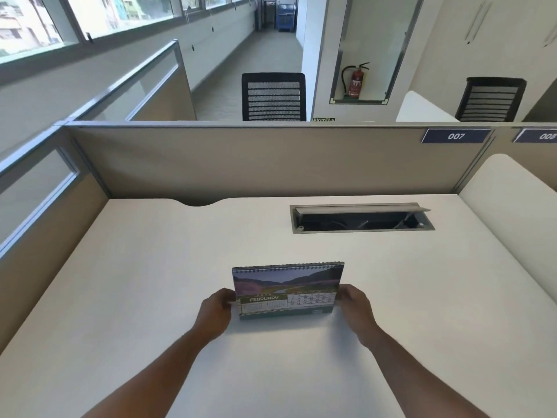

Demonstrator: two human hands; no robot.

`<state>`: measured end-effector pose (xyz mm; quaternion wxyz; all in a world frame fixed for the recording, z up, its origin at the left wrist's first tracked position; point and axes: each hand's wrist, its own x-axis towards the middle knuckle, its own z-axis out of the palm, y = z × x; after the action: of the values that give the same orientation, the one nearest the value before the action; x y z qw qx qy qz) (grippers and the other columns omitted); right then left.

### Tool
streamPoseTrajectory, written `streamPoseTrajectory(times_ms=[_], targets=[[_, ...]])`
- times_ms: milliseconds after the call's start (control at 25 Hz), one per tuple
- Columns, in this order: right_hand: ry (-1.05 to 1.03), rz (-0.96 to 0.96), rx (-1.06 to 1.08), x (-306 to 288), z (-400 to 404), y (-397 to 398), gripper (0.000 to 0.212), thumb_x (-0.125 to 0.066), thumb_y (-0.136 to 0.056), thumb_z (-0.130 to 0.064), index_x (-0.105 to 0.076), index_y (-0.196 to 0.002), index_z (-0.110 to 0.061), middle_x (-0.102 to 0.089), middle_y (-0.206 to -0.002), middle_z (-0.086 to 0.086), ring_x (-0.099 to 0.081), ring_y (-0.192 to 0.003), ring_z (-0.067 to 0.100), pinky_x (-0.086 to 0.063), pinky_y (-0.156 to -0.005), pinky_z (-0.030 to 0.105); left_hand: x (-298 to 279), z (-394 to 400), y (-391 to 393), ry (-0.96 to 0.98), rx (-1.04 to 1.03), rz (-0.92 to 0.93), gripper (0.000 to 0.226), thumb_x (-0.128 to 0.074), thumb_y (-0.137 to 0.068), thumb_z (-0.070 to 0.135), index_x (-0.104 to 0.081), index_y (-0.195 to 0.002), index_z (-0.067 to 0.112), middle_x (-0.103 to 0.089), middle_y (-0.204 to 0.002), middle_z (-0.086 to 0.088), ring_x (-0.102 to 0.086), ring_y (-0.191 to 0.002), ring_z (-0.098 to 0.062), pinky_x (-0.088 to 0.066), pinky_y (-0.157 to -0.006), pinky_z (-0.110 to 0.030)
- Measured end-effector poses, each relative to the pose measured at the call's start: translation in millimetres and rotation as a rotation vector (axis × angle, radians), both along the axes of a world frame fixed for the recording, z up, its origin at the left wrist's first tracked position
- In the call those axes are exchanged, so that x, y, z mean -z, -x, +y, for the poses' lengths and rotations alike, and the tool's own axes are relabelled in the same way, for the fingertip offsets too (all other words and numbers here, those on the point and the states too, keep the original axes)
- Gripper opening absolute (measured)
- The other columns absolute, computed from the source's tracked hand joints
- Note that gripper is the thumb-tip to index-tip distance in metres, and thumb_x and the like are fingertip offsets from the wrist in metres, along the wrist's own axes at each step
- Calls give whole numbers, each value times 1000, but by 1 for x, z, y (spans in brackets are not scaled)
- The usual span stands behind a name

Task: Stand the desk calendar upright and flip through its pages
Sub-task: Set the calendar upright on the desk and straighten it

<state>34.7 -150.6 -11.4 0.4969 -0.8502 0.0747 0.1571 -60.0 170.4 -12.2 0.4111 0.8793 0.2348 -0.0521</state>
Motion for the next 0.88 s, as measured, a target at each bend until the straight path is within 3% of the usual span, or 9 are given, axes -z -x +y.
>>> streamPoseTrajectory(times_ms=[160, 280, 360, 560, 680, 800, 880], targets=[[-4, 87, 93, 4, -8, -12, 7, -72, -83, -17, -78, -83, -21, -79, -81, -1, -66, -72, 19, -46, -62, 28, 2, 13, -4, 110, -228, 25, 7, -68, -87, 13, -71, -85, 18, -76, -85, -4, -72, -83, -25, -59, -80, -38], [141, 101, 17, -5, -3, -18, 8, -79, -73, -18, -73, -67, -20, -72, -61, -7, -67, -64, 16, -49, -62, 27, 6, 14, -8, 139, -277, 82, 8, -79, -77, 15, -73, -73, 12, -75, -69, -7, -72, -65, -25, -63, -72, -41], [243, 114, -30, -12, 2, -24, 12, -74, -71, -14, -68, -63, -21, -68, -60, -10, -63, -63, 14, -44, -57, 24, 7, 11, -12, 131, -274, 105, 12, -83, -68, 13, -72, -68, 8, -74, -65, -8, -69, -60, -26, -62, -66, -38], [438, 130, -101, -12, 5, -37, 11, -70, -66, -21, -59, -63, -22, -67, -69, -11, -60, -64, 13, -40, -53, 23, 13, 10, -24, -6, -226, 174, 18, -81, -60, 19, -68, -63, 6, -71, -60, 0, -62, -57, -17, -45, -52, -23], [479, 107, -109, -6, 4, -42, 9, -67, -65, -26, -60, -67, -20, -67, -70, -10, -60, -64, 14, -41, -53, 23, 13, 15, -31, -55, -155, 224, 19, -78, -57, 26, -65, -60, 12, -71, -60, 1, -62, -57, -16, -43, -50, -22], [466, 70, -78, -4, 8, -40, 6, -61, -68, -23, -64, -70, -18, -67, -70, -10, -61, -66, 16, -43, -55, 25, 7, 13, -33, -35, -123, 249, 14, -72, -57, 22, -59, -56, 17, -70, -60, 2, -61, -57, -17, -42, -51, -21], [406, 75, -75, -2, 10, -39, 14, -60, -70, -19, -72, -76, -19, -70, -70, -9, -65, -68, 19, -49, -59, 27, 5, 7, -33, 54, -148, 230, 6, -70, -62, 17, -65, -60, 13, -71, -62, 1, -59, -57, -18, -43, -53, -22]])
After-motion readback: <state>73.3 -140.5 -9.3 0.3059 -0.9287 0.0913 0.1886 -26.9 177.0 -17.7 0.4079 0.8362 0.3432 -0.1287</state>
